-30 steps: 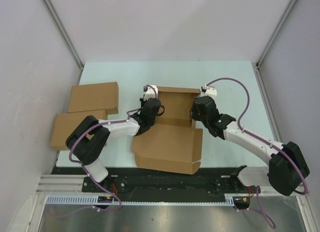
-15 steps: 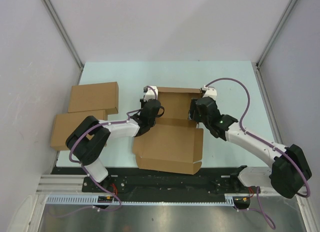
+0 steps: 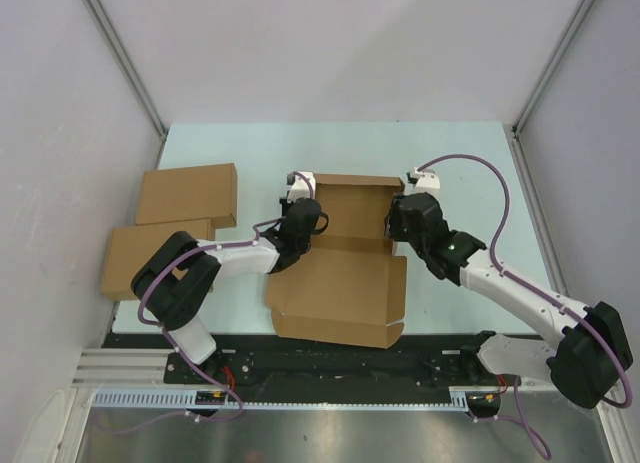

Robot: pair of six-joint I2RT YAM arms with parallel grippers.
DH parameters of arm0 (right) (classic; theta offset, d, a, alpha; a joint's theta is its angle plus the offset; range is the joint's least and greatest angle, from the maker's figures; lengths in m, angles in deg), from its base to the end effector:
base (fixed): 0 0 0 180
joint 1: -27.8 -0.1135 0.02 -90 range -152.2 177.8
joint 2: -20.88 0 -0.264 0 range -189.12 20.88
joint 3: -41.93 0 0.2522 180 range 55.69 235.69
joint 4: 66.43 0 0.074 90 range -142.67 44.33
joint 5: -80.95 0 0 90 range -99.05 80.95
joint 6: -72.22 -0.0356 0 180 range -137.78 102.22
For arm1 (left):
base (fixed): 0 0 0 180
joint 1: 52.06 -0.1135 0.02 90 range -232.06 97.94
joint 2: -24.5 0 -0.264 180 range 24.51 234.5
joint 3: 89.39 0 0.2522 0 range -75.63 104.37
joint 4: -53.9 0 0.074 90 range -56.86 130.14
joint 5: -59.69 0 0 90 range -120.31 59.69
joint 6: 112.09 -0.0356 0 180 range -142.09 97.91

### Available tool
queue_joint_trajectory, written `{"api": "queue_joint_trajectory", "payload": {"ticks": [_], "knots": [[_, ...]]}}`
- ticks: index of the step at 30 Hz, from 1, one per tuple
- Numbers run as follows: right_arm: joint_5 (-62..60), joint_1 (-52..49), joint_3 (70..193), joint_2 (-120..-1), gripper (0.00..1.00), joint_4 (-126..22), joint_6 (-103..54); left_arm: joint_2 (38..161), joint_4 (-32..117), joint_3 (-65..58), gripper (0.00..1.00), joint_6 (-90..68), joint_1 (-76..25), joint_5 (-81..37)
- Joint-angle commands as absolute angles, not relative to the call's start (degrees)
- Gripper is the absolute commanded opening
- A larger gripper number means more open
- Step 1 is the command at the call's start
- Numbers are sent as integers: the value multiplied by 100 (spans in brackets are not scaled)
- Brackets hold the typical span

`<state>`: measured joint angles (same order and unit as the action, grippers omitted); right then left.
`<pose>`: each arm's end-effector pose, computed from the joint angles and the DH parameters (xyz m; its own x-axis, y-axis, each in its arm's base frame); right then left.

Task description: Fold the paper box

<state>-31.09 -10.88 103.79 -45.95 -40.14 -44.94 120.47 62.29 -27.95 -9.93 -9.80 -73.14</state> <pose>0.2104 0.1513 0.2788 -0.5106 0.1333 -0.8495 -0.1077 0.9702 0.2170 0.2717 -0.2142 0.1890 -0.3275 0.0888 -0.9407 -0.0281 0.9942 0.1037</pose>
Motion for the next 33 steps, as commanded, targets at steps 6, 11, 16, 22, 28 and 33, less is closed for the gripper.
{"api": "queue_joint_trajectory", "payload": {"ticks": [6,11,16,22,28,33], "knots": [[-2989,-983,10351,-5022,28,-4449,-4371,11881,6184,-2896,0,-987,-952,-7391],[-2734,-877,10351,-5137,50,-4591,-4274,11890,6202,-2931,0,-970,-952,-7373],[-2716,-877,10342,-4927,58,-4521,-4257,11890,6211,-2931,0,-987,-952,-7408],[-2812,-877,10289,-4488,61,-4371,-4169,11899,6220,-2940,0,-996,-952,-7408],[-2768,-859,10298,-4109,64,-4248,-4081,11925,6211,-2940,0,-987,-969,-7417],[-2900,-789,10263,-3635,65,-4125,-4046,11934,6220,-2940,0,-979,-961,-7417]]}}
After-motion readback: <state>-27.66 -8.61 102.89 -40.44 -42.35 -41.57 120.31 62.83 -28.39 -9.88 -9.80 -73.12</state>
